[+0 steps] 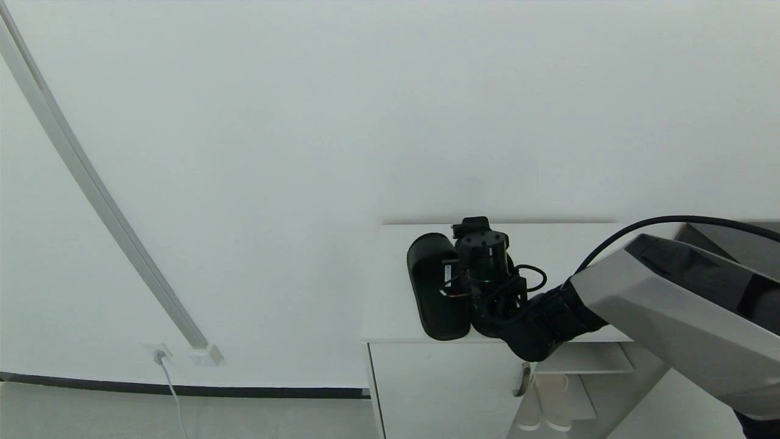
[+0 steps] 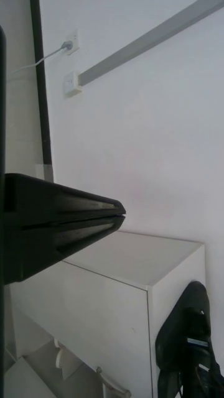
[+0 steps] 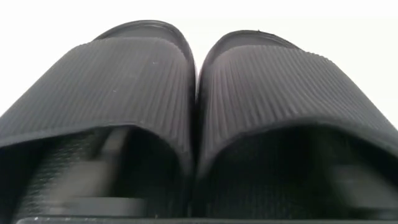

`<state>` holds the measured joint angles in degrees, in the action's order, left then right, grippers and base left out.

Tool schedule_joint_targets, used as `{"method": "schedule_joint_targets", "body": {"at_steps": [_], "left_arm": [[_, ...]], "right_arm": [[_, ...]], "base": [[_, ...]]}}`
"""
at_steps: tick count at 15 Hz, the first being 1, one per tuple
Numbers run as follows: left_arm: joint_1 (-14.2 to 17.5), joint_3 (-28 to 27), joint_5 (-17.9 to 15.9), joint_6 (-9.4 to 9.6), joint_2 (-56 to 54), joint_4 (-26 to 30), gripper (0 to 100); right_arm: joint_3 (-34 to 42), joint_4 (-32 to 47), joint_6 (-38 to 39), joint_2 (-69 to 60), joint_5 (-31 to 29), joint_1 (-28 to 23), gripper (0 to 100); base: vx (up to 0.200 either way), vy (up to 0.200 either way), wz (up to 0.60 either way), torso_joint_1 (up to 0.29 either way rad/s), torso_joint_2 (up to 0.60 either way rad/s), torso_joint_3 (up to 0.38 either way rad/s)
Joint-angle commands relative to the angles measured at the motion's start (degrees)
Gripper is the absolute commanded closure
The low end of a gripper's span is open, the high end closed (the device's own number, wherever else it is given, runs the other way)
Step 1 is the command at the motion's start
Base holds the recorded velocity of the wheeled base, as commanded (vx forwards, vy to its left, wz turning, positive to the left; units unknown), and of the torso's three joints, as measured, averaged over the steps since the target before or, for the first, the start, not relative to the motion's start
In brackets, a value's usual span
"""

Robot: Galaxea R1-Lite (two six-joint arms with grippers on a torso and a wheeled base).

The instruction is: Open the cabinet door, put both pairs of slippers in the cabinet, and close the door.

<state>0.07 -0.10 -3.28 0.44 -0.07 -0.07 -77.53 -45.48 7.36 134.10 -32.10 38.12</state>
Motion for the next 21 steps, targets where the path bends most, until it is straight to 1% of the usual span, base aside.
{"method": "schedule_joint_targets", "body": {"at_steps": [1,6,8,9,11,12,13,15,16,19,21], "left_arm": [[0.01,0.01,0.03,0.0,0.07,-0.01,100],[0.01,0.01,0.03,0.0,0.07,-0.01,100],[0.01,0.01,0.03,0.0,0.07,-0.01,100],[0.01,0.01,0.03,0.0,0.07,-0.01,100],[0.01,0.01,-0.15,0.09,0.07,-0.01,100],[0.01,0.01,-0.15,0.09,0.07,-0.01,100],[0.01,0.01,-0.15,0.09,0.07,-0.01,100],[0.01,0.01,0.03,0.0,0.07,-0.01,100],[0.01,0.01,0.03,0.0,0.07,-0.01,100],[0.01,0.01,0.03,0.0,0.07,-0.01,100],[0.01,0.01,0.03,0.0,0.07,-0.01,100]], "right_arm": [[-0.08,-0.04,0.02,0.2,0.02,0.11,100],[0.1,-0.04,0.02,-0.33,-0.07,0.11,100],[0.54,0.22,-0.07,-3.05,0.11,0.11,100],[2.56,0.04,-0.07,-5.6,1.42,0.11,100],[9.33,-0.13,-0.42,-12.46,6.96,0.11,100],[11.53,-0.22,-0.51,-14.39,8.28,0.11,100],[18.21,-0.22,-0.51,-20.37,12.06,0.2,100],[28.23,-0.13,-2.09,-28.89,17.95,0.46,100],[32.71,-0.22,-3.14,-32.41,19.71,0.82,100],[41.76,-0.04,-3.5,-40.93,20.14,5.21,100],[44.05,0.13,-2.97,-43.22,19.97,7.58,100]], "base": [[0.0,0.0,0.0,0.0,0.0,0.0],[0.0,0.0,0.0,0.0,0.0,0.0],[0.0,0.0,0.0,0.0,0.0,0.0],[0.0,0.0,0.0,0.0,0.0,0.0],[0.0,0.0,0.0,0.0,0.0,0.0],[0.0,0.0,0.0,0.0,0.0,0.0],[0.0,0.0,0.0,0.0,0.0,0.0],[0.0,0.0,0.0,0.0,0.0,0.0],[0.0,0.0,0.0,0.0,0.0,0.0],[0.0,0.0,0.0,0.0,0.0,0.0],[0.0,0.0,0.0,0.0,0.0,0.0]]}}
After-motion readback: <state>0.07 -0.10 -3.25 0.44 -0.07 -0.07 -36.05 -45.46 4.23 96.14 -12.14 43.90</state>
